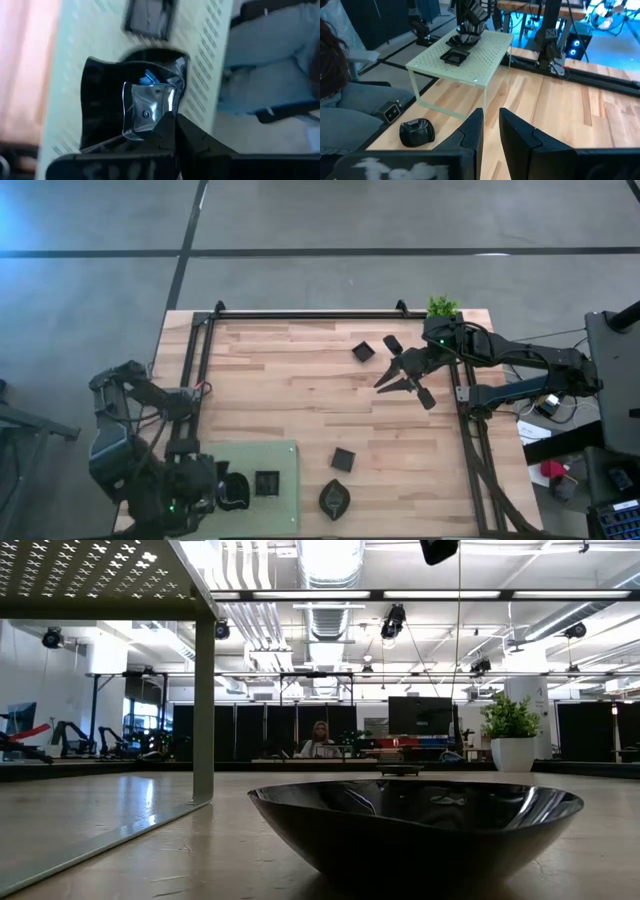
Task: Pick & Place Mini shaped plates
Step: Stack the black distorted square plate on top of the other black distorted square plate on the shelf
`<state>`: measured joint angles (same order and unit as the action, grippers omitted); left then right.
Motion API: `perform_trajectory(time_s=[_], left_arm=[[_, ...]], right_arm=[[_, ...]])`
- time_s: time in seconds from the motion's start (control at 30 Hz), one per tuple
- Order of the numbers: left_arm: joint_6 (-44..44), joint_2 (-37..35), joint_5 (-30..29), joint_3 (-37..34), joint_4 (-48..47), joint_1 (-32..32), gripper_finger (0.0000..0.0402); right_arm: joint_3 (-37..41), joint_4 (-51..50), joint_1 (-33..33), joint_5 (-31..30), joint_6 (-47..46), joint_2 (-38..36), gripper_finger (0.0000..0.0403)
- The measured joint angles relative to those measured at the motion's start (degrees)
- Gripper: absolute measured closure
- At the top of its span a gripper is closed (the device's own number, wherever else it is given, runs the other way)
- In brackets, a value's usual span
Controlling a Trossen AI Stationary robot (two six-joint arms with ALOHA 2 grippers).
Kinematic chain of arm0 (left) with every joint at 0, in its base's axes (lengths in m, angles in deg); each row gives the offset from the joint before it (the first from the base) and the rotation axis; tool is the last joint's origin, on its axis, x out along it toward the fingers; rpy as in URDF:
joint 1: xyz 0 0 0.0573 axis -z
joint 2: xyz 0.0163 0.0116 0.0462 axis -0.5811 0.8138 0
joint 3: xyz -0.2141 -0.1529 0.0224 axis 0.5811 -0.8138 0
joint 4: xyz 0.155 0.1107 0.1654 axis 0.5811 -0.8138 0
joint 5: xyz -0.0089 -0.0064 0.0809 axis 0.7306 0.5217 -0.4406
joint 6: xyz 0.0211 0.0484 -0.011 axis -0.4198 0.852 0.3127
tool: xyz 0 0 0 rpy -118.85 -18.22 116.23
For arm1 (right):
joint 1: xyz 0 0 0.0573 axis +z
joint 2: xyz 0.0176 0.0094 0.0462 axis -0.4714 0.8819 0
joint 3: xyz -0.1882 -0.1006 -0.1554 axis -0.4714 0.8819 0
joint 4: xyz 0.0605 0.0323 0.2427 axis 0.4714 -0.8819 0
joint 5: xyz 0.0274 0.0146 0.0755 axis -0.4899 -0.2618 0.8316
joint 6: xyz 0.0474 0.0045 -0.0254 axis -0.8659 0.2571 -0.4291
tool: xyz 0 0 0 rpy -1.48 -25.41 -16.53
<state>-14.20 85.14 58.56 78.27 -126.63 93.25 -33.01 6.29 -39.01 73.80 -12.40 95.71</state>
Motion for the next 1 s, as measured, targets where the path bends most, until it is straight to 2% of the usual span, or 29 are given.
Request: perform_trajectory(time_s=[0.27, 0.57, 0.77, 1.0], left_arm=[[-4.5, 0.4, 2.8, -0.9, -0.1, 1.5, 0.0402], [-4.5, 1.4, 3.9, -1.4, 0.0, 2.0, 0.0402], [-4.9, 1.5, 4.7, -5.0, 0.0, 2.7, 0.0402], [-6.0, 1.5, 8.7, -7.7, 0.0, 2.8, 0.0402]], right_arm=[[0.0, 2.2, 0.0, 0.0, 0.4, 0.0, 0.0346], [0.0, 2.6, 0.0, 0.0, 0.4, 0.0, 0.0346], [0.0, 2.5, 0.0, 0.0, 0.4, 0.0, 0.0346], [0.0, 2.3, 0.0, 0.0, 0.8, 0.0, 0.0346]])
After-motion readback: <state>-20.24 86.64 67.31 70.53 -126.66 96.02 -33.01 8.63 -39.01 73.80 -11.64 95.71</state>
